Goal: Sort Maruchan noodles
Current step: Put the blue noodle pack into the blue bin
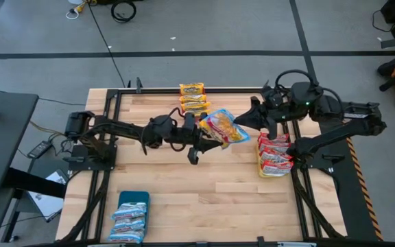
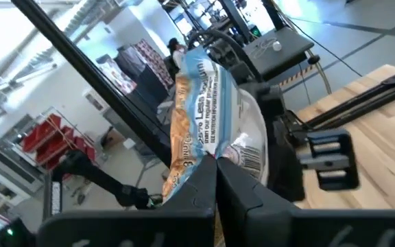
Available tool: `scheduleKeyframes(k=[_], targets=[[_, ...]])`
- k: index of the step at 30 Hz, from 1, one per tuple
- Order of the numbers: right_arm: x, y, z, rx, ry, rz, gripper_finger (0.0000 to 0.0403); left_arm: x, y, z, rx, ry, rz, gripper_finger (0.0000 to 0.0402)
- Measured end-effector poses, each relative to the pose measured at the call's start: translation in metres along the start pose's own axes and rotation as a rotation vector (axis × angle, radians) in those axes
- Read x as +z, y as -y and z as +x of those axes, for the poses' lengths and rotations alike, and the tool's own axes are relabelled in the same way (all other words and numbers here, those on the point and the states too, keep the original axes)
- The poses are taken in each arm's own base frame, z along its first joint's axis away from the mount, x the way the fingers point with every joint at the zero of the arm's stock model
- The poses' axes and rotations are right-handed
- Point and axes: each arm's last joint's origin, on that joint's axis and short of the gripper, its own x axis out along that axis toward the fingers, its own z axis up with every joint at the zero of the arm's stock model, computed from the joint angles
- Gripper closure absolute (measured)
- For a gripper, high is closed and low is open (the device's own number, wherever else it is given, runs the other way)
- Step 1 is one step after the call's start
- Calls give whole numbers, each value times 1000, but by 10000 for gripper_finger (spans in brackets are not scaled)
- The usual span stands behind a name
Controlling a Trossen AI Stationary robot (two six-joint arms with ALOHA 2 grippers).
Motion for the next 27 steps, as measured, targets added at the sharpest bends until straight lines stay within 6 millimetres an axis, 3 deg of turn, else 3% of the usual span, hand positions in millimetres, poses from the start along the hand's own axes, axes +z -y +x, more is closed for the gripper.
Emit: scheduleKeyframes(k=[6, 9, 14, 20, 24, 27], targets=[[-4, -1, -4, -15, -30, -34, 342, 6, 2, -2, 4, -27, -6, 285], [-3, -4, -11, 12, -33, -67, 300, 16, 6, -7, 33, -145, -9, 285], [8, -10, -40, 32, 58, -78, 242, 44, 19, -26, 124, -480, 0, 285], [10, -12, -74, -35, 114, -94, 228, 89, 54, -70, 224, -947, -52, 285], [5, -8, -87, -120, 100, -82, 230, 98, 81, -107, 327, -1323, -190, 285], [2, -5, -89, -183, 87, -75, 231, 90, 101, -132, 391, -1597, -293, 286]])
